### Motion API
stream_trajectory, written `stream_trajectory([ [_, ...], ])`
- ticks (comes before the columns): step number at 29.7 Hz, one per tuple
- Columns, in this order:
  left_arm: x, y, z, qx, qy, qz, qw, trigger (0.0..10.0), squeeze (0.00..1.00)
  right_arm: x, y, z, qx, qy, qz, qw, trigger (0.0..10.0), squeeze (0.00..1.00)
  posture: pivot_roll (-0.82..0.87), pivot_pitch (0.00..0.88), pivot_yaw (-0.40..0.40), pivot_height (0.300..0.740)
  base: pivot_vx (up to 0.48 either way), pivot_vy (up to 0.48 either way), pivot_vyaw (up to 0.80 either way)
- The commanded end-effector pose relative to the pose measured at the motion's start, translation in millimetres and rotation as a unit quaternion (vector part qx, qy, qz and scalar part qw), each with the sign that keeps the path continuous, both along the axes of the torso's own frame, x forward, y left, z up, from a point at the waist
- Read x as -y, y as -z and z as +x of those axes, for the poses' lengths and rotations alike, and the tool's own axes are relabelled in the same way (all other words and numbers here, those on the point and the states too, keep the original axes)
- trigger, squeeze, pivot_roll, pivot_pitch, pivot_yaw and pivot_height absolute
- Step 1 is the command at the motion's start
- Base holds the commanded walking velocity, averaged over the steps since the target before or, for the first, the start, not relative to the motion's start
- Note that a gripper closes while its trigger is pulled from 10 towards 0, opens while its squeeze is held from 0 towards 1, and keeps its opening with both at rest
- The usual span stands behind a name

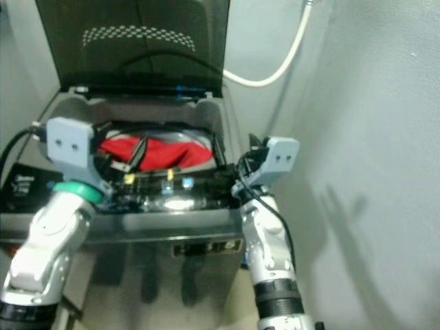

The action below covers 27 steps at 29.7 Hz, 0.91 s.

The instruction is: Clothes washing

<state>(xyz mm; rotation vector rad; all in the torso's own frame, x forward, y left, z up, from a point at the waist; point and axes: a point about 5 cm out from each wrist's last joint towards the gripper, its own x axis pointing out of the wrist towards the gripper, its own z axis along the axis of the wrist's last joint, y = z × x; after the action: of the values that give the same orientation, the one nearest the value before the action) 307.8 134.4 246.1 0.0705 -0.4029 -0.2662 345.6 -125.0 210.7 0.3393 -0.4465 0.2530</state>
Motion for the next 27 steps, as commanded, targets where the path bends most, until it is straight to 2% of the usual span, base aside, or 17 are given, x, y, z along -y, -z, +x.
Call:
stream_trajectory([
  [1,-2.2,7,-0.3,-0.009,-0.005,0.002,1.000,10.0,0.00,-1.2,5,1.8,-0.019,0.001,0.010,1.000,10.0,0.00,0.05,0.000,0.005,0.740,0.000,0.000,0.78],
  [9,-2.7,7,-1.1,-0.011,-0.005,0.005,1.000,10.0,0.00,2.0,10,3.2,-0.038,0.013,0.020,0.999,10.0,0.00,0.06,0.000,0.007,0.740,0.000,0.000,0.78],
  [27,-2.7,8,-0.1,-0.012,-0.004,0.006,1.000,10.0,0.00,9.2,11,3.8,-0.045,0.031,0.035,0.998,10.0,0.00,0.05,0.000,0.011,0.740,0.000,0.000,0.72],
])
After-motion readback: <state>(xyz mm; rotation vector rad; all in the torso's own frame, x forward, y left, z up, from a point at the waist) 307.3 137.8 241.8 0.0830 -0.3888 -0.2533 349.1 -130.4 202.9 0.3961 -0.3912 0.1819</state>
